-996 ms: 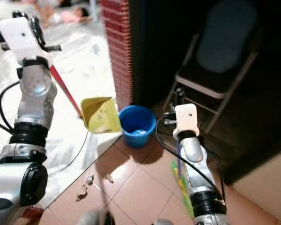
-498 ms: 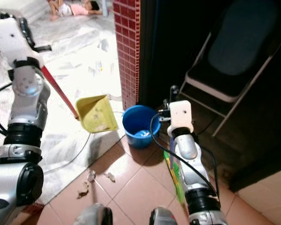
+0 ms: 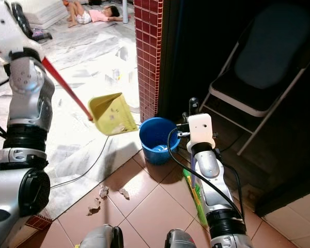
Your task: Sweep floor
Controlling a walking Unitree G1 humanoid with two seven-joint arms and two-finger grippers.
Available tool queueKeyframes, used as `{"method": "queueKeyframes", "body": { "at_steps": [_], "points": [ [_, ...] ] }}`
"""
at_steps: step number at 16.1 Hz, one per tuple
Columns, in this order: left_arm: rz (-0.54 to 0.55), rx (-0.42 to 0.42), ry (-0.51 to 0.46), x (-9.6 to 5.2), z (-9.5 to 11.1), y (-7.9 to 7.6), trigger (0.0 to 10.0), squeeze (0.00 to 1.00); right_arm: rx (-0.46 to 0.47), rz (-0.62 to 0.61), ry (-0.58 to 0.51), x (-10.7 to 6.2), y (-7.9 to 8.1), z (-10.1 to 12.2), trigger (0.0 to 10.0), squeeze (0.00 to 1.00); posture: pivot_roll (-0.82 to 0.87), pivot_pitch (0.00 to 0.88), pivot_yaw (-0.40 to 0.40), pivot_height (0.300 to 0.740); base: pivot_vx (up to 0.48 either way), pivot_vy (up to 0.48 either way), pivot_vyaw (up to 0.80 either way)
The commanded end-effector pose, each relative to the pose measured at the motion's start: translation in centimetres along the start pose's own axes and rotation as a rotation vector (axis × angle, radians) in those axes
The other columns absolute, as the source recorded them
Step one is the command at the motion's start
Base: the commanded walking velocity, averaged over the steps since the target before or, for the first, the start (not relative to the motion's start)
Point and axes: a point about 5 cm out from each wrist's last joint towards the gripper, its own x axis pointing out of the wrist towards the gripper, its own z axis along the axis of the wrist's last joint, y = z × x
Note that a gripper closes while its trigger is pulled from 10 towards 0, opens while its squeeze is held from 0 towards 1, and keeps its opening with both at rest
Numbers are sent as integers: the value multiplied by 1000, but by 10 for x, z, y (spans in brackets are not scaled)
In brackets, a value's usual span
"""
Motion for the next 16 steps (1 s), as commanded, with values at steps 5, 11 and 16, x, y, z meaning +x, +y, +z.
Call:
{"method": "queueKeyframes", "body": {
  "at_steps": [5, 11, 16],
  "points": [
    [-66, -105, -59, 4, 19, -35, 10000, 0, -23, -76, -8, -9, -9, 2, 10000, 0, -74, 92, 99, 740, 0, 0, 0],
    [-131, -95, -73, 2, 20, -53, 10000, 0, -16, -152, -20, -23, -15, 3, 10000, 0, -100, 121, 170, 740, 0, 0, 0],
    [-216, -122, -152, 0, 37, -81, 10000, 0, -33, -205, 3, -41, -25, -2, 10000, 0, -118, 148, 212, 740, 0, 0, 0]
  ]
}}
